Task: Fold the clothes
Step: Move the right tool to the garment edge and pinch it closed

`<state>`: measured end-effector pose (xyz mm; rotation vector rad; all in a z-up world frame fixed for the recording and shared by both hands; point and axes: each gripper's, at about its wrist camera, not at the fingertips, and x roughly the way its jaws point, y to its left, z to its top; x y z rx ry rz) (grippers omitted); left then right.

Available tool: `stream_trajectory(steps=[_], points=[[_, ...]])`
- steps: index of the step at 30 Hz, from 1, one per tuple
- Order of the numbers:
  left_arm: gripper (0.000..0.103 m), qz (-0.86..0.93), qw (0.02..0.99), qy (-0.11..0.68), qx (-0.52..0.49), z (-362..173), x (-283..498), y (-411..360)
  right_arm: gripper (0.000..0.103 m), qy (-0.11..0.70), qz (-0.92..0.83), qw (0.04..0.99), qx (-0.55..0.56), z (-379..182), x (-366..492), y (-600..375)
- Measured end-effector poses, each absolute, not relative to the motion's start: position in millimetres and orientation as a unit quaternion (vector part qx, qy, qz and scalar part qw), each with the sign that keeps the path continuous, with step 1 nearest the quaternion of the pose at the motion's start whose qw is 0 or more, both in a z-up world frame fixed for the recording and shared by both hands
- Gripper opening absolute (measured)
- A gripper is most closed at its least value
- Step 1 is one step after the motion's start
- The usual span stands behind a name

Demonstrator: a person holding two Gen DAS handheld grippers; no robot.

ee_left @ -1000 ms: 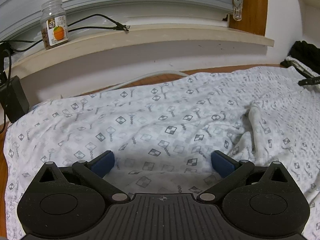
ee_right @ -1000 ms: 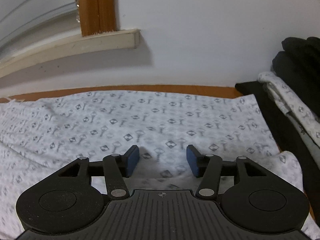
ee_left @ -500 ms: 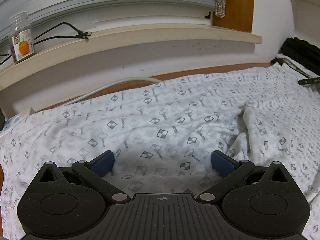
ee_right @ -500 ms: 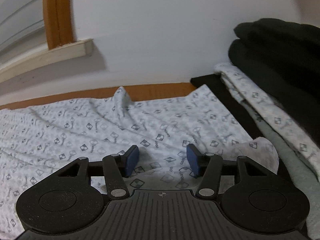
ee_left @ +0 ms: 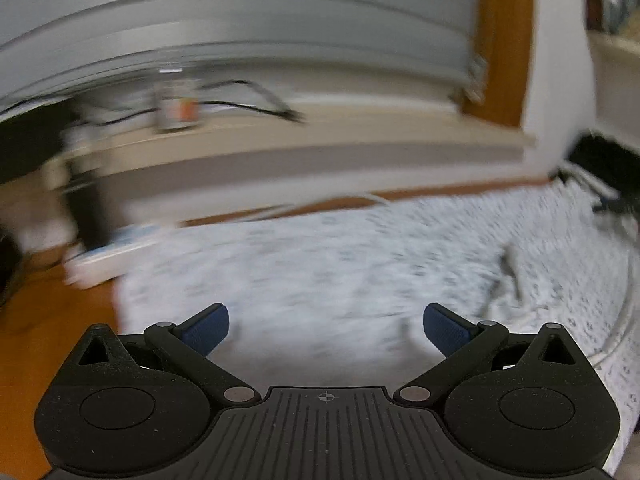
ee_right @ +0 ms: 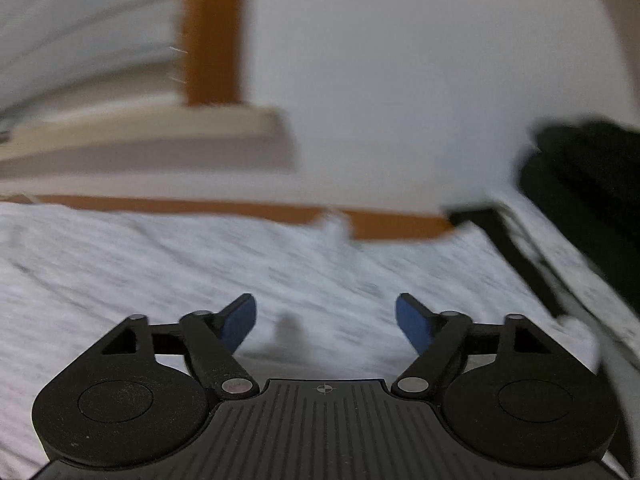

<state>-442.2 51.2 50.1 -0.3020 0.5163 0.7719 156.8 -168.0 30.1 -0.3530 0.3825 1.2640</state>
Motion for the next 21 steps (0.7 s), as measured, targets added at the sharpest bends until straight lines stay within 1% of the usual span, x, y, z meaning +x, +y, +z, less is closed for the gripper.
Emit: stream_trajectory(steps=[3,6,7,8,11,15,19,21], points=[[0.103,0.398,0.871,0.229,-0.175,57,-486,59,0.081,0.146,0.624,0.747,-0.178,38,102,-137],[0.103,0.418,0.865,0.213,-0.178,62,-517,63,0.078,0.142,0.679,0.692,-0.197,45,40,-100],[0.103,0.422,0.864,0.210,-0.179,62,-524,64,0.069,0.141,0.697,0.671,-0.208,46,16,-87],[0.103,0.425,0.862,0.212,-0.179,59,-529,65,0.057,0.140,0.711,0.654,-0.219,46,-8,-75],[0.103,0.431,0.855,0.226,-0.181,50,-542,69,0.042,0.134,0.757,0.587,-0.255,48,-79,-56],[0.103,0.428,0.849,0.242,-0.193,32,-548,77,0.041,0.113,0.804,0.507,-0.290,51,-166,-51],[0.103,0.415,0.852,0.240,-0.212,23,-551,81,0.040,0.086,0.830,0.441,-0.331,48,-253,-50],[0.103,0.408,0.855,0.237,-0.215,23,-551,82,0.039,0.072,0.839,0.418,-0.341,49,-282,-57]])
